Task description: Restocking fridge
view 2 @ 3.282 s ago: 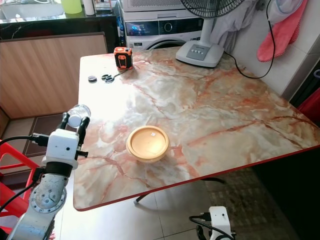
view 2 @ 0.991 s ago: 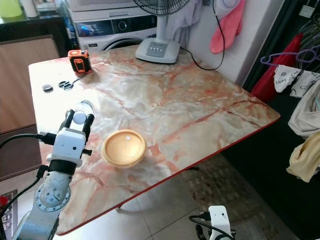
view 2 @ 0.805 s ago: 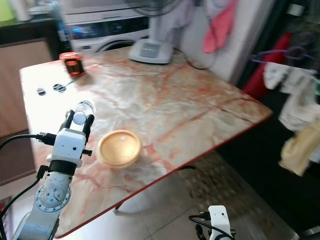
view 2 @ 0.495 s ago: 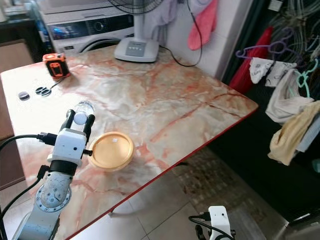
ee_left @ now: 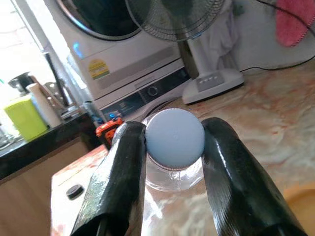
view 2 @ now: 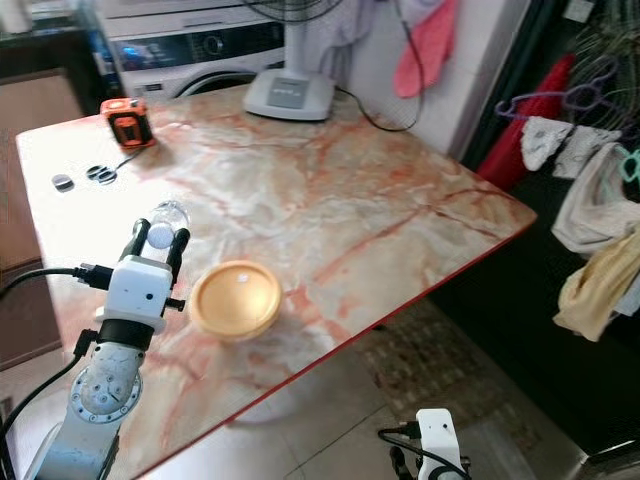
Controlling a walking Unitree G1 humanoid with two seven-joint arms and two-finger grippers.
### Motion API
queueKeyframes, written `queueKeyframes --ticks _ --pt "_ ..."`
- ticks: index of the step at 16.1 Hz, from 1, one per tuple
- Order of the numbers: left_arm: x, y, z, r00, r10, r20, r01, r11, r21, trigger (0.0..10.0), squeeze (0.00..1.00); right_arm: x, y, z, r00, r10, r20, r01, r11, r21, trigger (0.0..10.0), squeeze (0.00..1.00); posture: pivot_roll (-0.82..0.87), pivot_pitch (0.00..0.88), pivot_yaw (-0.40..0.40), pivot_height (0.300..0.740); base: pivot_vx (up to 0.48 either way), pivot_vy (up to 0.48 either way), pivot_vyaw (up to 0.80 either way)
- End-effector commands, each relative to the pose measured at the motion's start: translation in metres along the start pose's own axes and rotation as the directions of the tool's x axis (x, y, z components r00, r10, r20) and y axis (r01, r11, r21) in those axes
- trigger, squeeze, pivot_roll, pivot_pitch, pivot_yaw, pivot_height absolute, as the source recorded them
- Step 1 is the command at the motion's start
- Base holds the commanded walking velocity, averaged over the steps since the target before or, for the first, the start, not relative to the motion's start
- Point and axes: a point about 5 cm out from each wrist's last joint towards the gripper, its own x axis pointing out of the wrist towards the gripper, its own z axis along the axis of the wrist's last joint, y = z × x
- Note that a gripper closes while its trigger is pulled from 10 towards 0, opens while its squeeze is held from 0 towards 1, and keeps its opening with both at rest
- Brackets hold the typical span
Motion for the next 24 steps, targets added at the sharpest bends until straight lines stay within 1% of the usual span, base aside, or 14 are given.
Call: queueKeyframes --ticks 1,4,9,13,24 --pt "0.0008 -0.0007 0.0057 0.999 -0.005 0.036 0.005 1.0 -0.001 10.0 0.0 -0.0012 -0.0031 -0.0044 1.0 -0.01 -0.016 0.01 1.0 0.008 10.0 0.0 0.03 0.008 -0.047 0.74 -0.277 0.0 -0.58" --pt "0.0005 0.0003 0.0051 0.999 -0.004 0.034 0.004 1.0 0.002 10.0 0.0 -0.0012 -0.0029 -0.0044 1.0 -0.007 -0.017 0.007 1.0 0.007 10.0 0.0 0.03 0.008 -0.047 0.74 -0.275 0.0 -0.67" --pt "0.0009 0.0004 0.0051 0.999 -0.003 0.035 0.003 1.0 0.002 10.0 0.0 -0.0012 -0.0029 -0.0025 1.0 -0.013 0.008 0.013 1.0 0.02 10.0 0.0 0.03 0.008 -0.048 0.74 -0.274 0.0 0.0" --pt "0.0009 0.0009 0.0051 0.999 -0.003 0.036 0.003 1.0 0.004 10.0 0.0 -0.0012 -0.0027 -0.003 1.0 -0.012 0.002 0.012 1.0 0.017 10.0 0.0 0.03 0.007 -0.046 0.74 -0.275 0.0 0.0" --pt "0.0012 -0.0009 0.0054 0.999 -0.014 0.038 0.014 1.0 -0.006 10.0 0.0 -0.0012 -0.0026 -0.0032 1.0 -0.008 -0.001 0.008 1.0 0.013 10.0 0.0 0.03 0.007 -0.047 0.74 -0.272 0.0 -0.7"
